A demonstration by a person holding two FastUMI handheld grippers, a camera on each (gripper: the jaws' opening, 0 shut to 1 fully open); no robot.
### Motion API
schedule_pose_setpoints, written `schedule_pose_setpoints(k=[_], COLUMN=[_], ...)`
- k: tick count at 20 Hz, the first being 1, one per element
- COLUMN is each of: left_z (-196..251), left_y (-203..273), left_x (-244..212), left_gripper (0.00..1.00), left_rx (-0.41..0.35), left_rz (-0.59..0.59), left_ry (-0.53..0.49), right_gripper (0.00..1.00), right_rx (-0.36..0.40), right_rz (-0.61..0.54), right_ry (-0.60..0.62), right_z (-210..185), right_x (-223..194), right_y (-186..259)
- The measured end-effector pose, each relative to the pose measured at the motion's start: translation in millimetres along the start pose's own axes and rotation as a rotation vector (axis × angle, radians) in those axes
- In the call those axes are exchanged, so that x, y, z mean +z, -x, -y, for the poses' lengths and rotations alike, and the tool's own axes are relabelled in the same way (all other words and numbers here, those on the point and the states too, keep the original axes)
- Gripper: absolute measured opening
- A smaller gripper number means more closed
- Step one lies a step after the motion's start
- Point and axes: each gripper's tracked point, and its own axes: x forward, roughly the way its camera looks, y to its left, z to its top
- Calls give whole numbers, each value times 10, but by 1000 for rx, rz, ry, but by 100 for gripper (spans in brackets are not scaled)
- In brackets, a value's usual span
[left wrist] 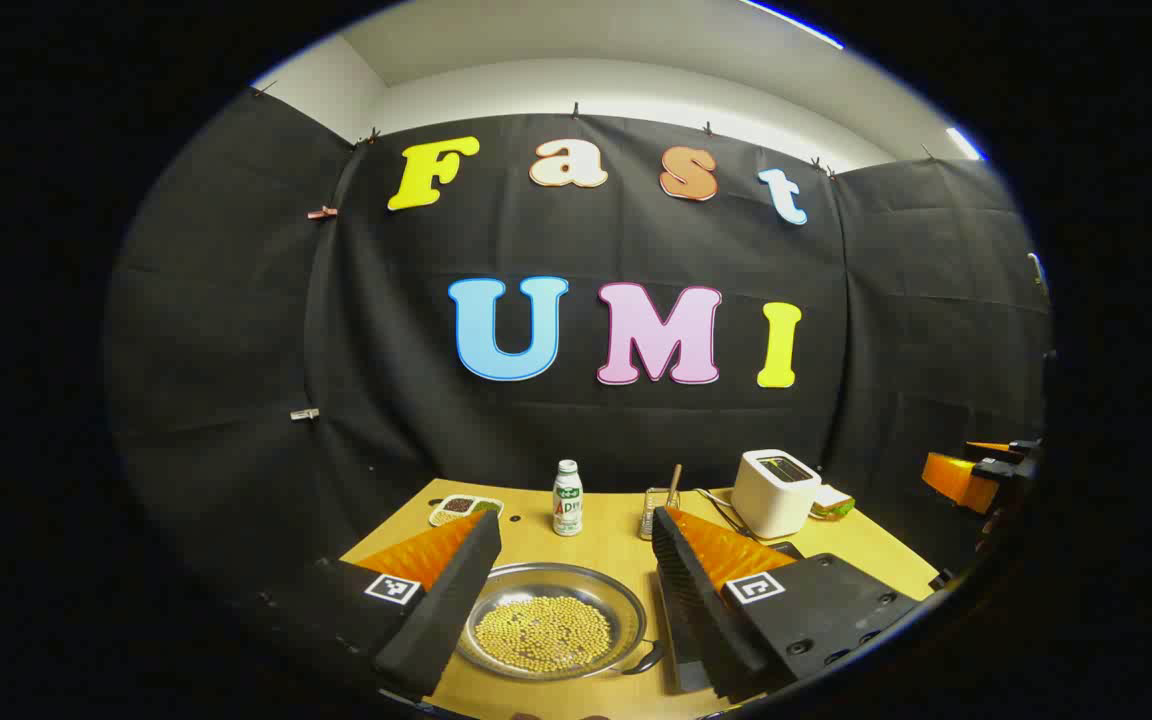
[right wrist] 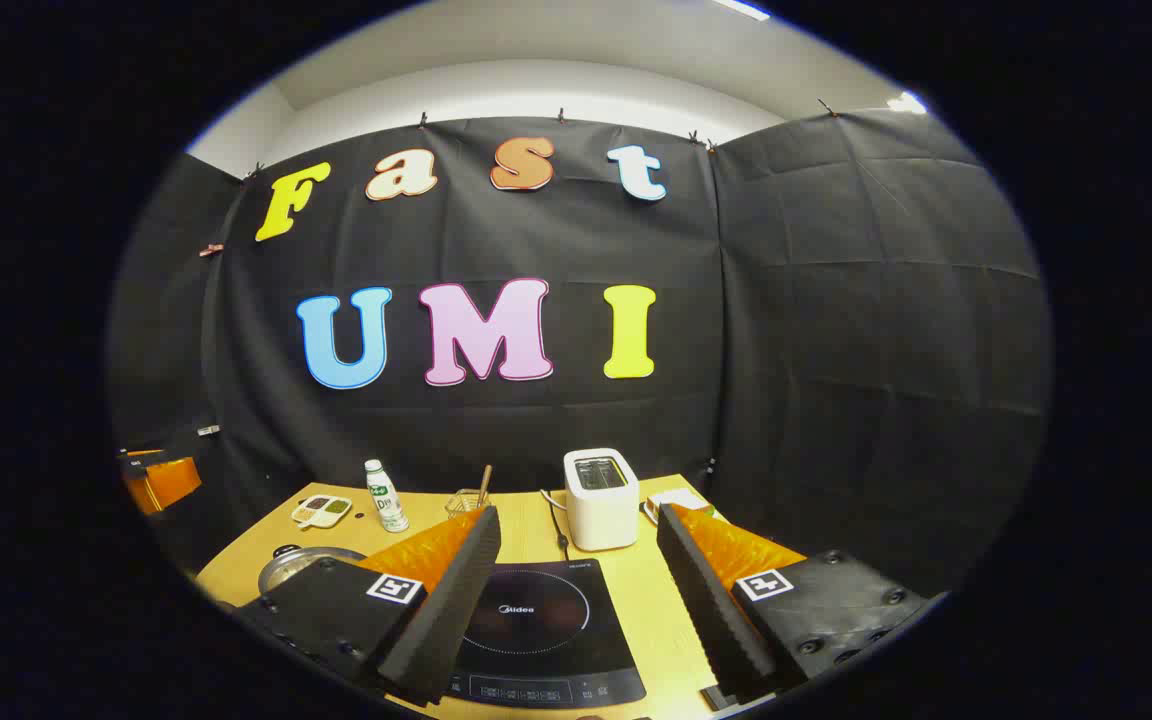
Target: First push the handle of the pot to place it horizontally, then grasp the pot with both hands and set it on the induction cooktop.
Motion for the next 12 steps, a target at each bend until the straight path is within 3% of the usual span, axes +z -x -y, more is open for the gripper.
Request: schedule_pose_setpoints(k=[3,12], left_z=[22,-65], left_y=[-10,-30], left_x=[9,-155], left_gripper=[95,95], left_rx=[-12,11], left_rz=[-2,-10], left_ry=[9,99], right_gripper=[94,97], right_rx=[13,15], right_rz=[7,22], right_ry=[5,-2], right_z=[-7,23], right_x=[24,71], right_y=[-33,-45])
